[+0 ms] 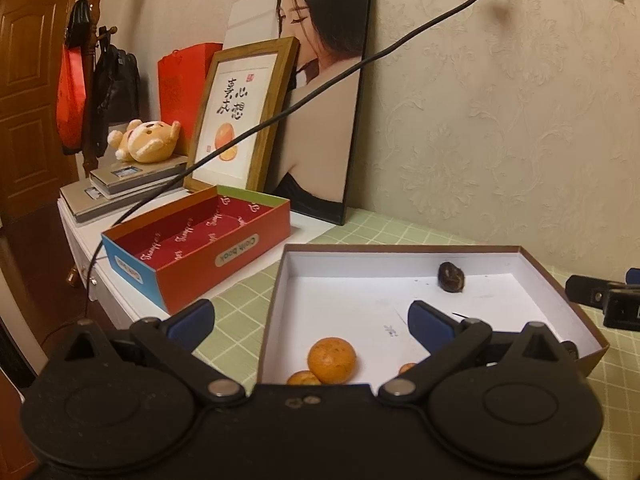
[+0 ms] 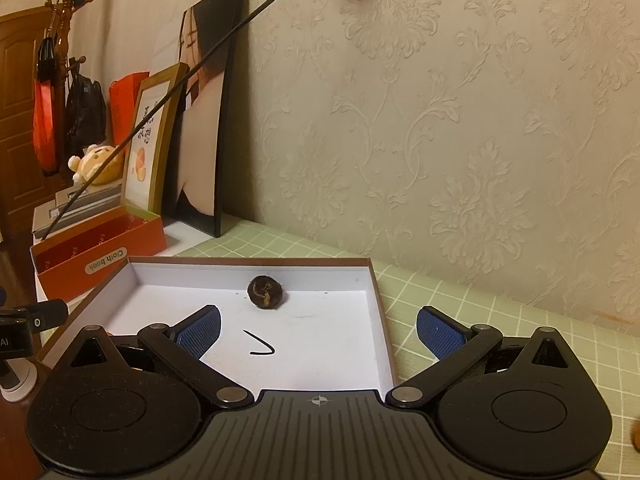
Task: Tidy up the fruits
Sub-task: 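Move both open grippers back from the box to the remaining fruit, then grasp the beige round fruit with the left gripper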
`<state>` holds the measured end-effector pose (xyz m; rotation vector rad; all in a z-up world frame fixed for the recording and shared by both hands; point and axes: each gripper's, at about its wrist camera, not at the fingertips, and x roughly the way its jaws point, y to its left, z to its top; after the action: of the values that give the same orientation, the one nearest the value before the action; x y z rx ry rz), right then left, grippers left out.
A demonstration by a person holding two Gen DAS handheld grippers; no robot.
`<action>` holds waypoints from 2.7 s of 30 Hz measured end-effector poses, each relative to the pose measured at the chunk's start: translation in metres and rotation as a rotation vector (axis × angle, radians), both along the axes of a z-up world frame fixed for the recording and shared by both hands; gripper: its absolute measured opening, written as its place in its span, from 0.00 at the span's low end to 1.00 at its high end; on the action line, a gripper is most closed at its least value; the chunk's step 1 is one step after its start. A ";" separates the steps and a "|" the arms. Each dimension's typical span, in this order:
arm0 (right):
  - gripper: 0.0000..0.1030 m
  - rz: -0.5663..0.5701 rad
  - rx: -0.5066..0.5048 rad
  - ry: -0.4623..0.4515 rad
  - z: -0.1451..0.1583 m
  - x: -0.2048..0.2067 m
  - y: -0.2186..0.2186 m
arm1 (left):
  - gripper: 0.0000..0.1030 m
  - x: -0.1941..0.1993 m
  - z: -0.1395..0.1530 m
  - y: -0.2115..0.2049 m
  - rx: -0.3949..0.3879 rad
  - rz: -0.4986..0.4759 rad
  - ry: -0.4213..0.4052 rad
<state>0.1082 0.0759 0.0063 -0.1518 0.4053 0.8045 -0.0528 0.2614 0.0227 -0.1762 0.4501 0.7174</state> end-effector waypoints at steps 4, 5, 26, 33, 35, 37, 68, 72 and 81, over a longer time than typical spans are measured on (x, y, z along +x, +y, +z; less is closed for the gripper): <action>1.00 -0.005 0.007 0.015 0.002 0.001 -0.005 | 0.94 0.003 0.002 -0.004 -0.013 -0.036 0.007; 1.00 -0.009 0.012 0.018 0.002 0.002 -0.008 | 0.94 0.003 0.003 -0.007 -0.013 -0.047 0.001; 1.00 -0.098 0.044 -0.020 0.024 0.011 -0.082 | 0.94 0.041 0.009 -0.079 0.010 -0.278 -0.048; 1.00 -0.146 0.035 -0.045 0.031 0.014 -0.119 | 0.93 0.059 0.009 -0.111 -0.003 -0.346 -0.048; 1.00 -0.165 0.031 -0.052 0.033 0.015 -0.131 | 0.92 0.065 0.008 -0.120 -0.009 -0.375 -0.045; 1.00 -0.185 0.027 -0.055 0.034 0.017 -0.144 | 0.91 0.070 0.007 -0.130 -0.011 -0.400 -0.043; 1.00 -0.565 -0.011 -0.020 0.025 0.044 -0.327 | 0.55 0.169 -0.046 -0.275 -0.065 -0.734 0.131; 1.00 -0.597 -0.014 -0.005 0.020 0.046 -0.345 | 0.45 0.183 -0.057 -0.282 -0.083 -0.732 0.167; 1.00 -0.643 -0.016 0.019 0.011 0.052 -0.371 | 0.32 0.202 -0.071 -0.292 -0.105 -0.709 0.206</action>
<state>0.1603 -0.2953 0.0176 -0.0225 0.4451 0.1691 0.1492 -0.0303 -0.0481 -0.0314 0.6977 0.0141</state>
